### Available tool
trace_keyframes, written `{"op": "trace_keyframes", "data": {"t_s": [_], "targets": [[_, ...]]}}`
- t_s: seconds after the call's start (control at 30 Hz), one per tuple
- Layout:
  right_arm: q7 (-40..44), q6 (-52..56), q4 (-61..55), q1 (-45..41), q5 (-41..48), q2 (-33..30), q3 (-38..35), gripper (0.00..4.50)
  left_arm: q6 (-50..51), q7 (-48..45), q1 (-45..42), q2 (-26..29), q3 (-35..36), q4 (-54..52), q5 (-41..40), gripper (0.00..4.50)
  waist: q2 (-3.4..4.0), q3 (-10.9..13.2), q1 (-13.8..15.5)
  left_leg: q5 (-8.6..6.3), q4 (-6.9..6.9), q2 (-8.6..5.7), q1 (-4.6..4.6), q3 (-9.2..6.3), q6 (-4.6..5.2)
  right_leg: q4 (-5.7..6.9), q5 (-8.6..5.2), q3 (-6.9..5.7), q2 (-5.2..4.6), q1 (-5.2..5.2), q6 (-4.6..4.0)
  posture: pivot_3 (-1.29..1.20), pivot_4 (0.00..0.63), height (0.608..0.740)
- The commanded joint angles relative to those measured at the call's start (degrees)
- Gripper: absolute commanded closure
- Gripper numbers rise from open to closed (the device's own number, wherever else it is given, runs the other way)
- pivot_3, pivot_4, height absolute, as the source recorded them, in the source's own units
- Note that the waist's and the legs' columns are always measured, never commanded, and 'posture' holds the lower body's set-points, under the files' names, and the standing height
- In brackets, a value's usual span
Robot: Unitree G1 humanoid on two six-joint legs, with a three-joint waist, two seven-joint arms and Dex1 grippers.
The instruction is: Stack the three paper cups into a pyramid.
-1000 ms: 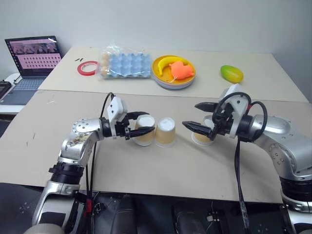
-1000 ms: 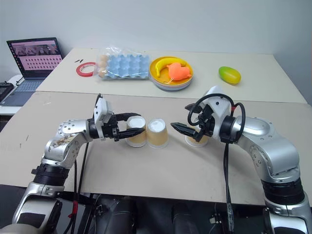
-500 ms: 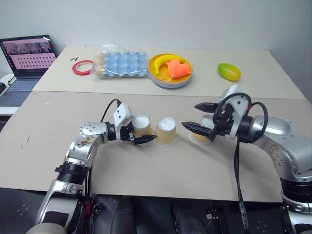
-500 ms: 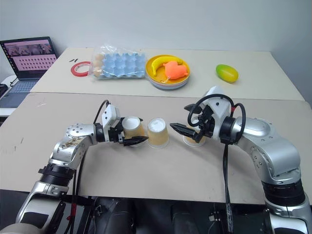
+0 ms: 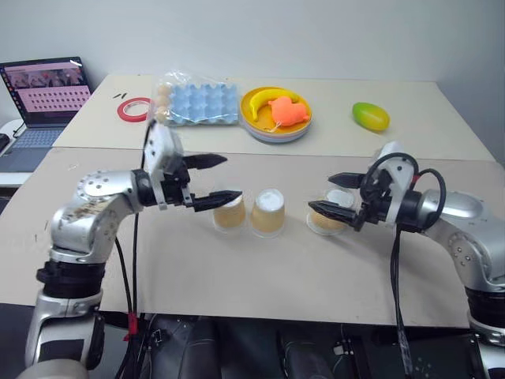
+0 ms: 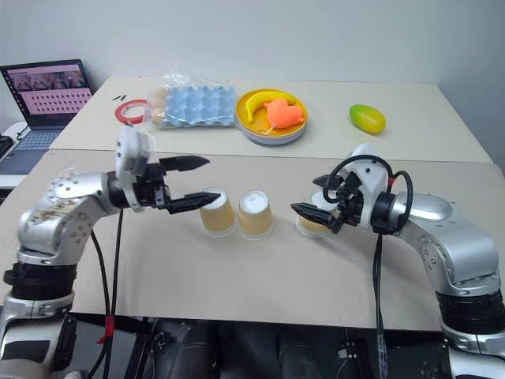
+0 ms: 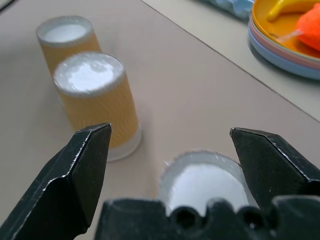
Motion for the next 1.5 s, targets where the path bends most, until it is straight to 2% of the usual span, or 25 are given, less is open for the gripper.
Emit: {"op": "trace_keyframes", "data": {"t_s": [0.03,0.17,0.3,0.53,0.83,0.87,1.0,1.03,1.2,1.33,1.5], "targets": [[2.25,-3.13,1.48,1.23,-0.94,-2.61,-3.78,0.0,6.96,1.97,-0.15,3.64,6.85,-5.89,-7.78,0.01,0.01,0.01,-0.02,0.0,0.0,0.0,0.01,0.01,0.0,0.01,0.0,0.01,0.0,0.0,0.0,0.0,0.15,0.641],[4.17,-4.97,4.57,1.42,-1.6,-3.45,-3.55,0.0,10.17,4.3,3.31,6.12,9.93,-9.8,-10.83,0.01,0.01,0.01,-0.26,0.0,0.01,0.0,0.01,0.01,0.0,-0.01,0.0,0.01,0.0,0.0,0.0,0.0,0.15,0.641],[5.03,-6.07,7.06,0.07,-2.53,-1.74,-0.91,0.0,11.7,7.21,4.44,6.71,11.7,-12.19,-13.03,0.01,0.01,0.01,-0.58,0.0,0.04,0.01,0.01,0.01,0.0,0.06,0.0,0.01,0.0,-0.09,0.0,0.0,0.15,0.641],[5.39,-6.58,9.29,-3.09,-3.56,2.17,2.33,0.0,12.2,9.0,6.12,8.47,12.63,-14.31,-15.22,0.01,0.02,0.01,-1.25,0.0,0.03,0.01,-0.06,0.02,0.0,0.05,0.01,0.02,0.0,-0.13,-0.02,0.0,0.15,0.641],[5.91,-5.73,10.79,-5.09,-3.66,3.21,2.33,0.0,11.8,10.07,7.84,9.92,12.45,-15.59,-16.68,0.01,0.02,0.02,-1.16,0.0,0.06,0.0,-0.06,0.01,0.0,0.06,0.02,0.02,0.0,-0.14,-0.02,0.0,0.15,0.641],[6.04,-5.71,10.77,-5.15,-3.63,3.19,2.31,0.52,11.75,10.08,8.04,10.02,12.43,-15.67,-16.81,0.0,0.03,0.02,-1.15,0.0,0.06,0.01,-0.06,0.01,0.0,0.06,0.02,0.02,0.0,-0.13,-0.03,0.0,0.15,0.641],[6.07,-6.01,11.13,-5.38,-4.08,3.21,2.32,1.79,11.6,10.0,8.38,10.48,12.59,-15.77,-17.12,0.0,0.03,0.02,-1.17,0.0,0.06,0.0,-0.07,0.02,0.0,0.06,0.02,0.02,0.0,-0.15,-0.03,0.0,0.15,0.641],[6.12,-6.04,11.26,-5.45,-4.12,3.25,2.31,1.89,11.55,9.94,8.41,10.59,12.63,-15.76,-17.13,0.0,0.03,0.02,-1.18,0.0,0.06,0.0,-0.07,0.02,0.0,0.06,0.02,0.02,0.0,-0.15,-0.03,0.0,0.15,0.641],[6.25,-6.12,11.37,-7.67,-4.05,3.4,1.92,1.89,11.12,9.88,8.68,10.86,12.71,-15.78,-16.93,0.0,0.03,0.02,-1.18,0.0,0.06,0.01,-0.07,0.02,0.0,0.07,0.02,0.02,0.0,-0.15,-0.03,0.0,0.15,0.641],[7.39,-5.16,12.4,-15.96,-2.71,4.26,2.33,1.89,10.06,9.61,11.6,11.01,12.64,-16.52,-15.73,0.0,0.07,0.04,-1.75,0.0,0.06,0.01,-0.06,0.05,0.0,0.13,0.03,0.08,0.0,-0.21,-0.05,0.0,0.15,0.641],[12.19,-2.52,15.08,-28.92,-3.3,5.38,7.47,1.89,10.71,10.15,15.88,11.01,13.82,-19.12,-17.38,0.0,0.08,0.05,-2.01,0.0,-0.01,0.02,-0.06,0.07,0.0,0.19,0.02,0.06,0.01,-0.28,-0.09,0.0,0.15,0.641]]}}
